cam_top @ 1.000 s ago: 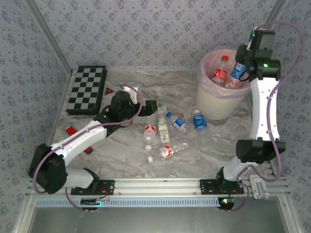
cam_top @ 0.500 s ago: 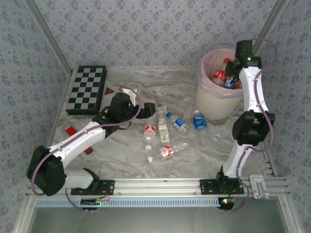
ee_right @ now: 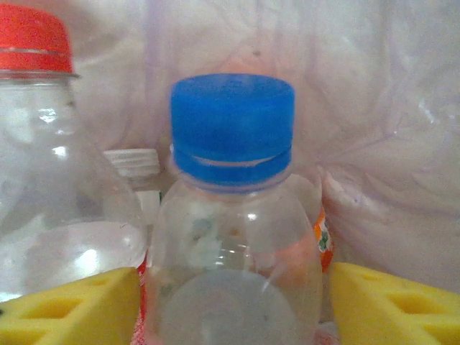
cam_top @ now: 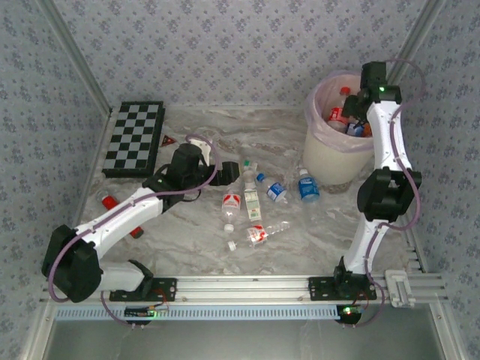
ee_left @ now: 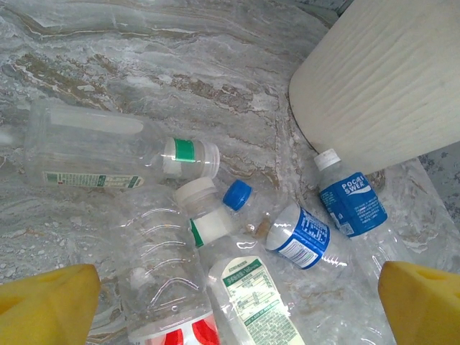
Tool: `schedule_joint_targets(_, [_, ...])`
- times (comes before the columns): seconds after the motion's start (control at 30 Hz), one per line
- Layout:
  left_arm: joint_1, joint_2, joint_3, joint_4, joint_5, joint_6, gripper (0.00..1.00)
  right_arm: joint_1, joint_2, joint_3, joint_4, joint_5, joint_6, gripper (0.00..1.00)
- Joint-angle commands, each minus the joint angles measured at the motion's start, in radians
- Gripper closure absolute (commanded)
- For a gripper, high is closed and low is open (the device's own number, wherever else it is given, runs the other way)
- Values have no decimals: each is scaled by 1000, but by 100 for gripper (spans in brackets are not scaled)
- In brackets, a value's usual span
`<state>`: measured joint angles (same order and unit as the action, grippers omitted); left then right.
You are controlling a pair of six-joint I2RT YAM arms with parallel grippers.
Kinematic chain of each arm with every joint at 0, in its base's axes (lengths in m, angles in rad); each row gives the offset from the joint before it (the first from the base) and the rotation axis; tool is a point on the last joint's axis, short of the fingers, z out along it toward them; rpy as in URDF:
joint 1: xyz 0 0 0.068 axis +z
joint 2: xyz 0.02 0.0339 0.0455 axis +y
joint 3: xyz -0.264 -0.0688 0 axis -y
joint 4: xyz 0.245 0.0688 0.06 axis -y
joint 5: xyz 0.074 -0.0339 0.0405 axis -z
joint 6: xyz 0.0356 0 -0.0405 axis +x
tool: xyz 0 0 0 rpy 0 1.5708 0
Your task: Put the plastic bottles in the bin
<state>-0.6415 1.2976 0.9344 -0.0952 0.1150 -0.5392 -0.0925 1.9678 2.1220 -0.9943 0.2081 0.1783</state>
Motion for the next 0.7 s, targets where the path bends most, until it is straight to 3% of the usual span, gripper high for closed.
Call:
schedule_joint_targets(0.0, [5,19,60,-37,-1,28,1,10,-35,78,-75,24,-20,14])
schedule_joint_targets(0.1, [5,37,83,-84,-7,47,1,18,-67,143,-108,20,-38,0])
schedule_joint_targets(0.33, [16,75,113,-158,-23,-3,1,36,-188,162,-122,-37,-39,0])
schedule_joint_targets(0.67, [17,142,146,-268,-83,-74,1,23,-557,-235,109,-470,90,0])
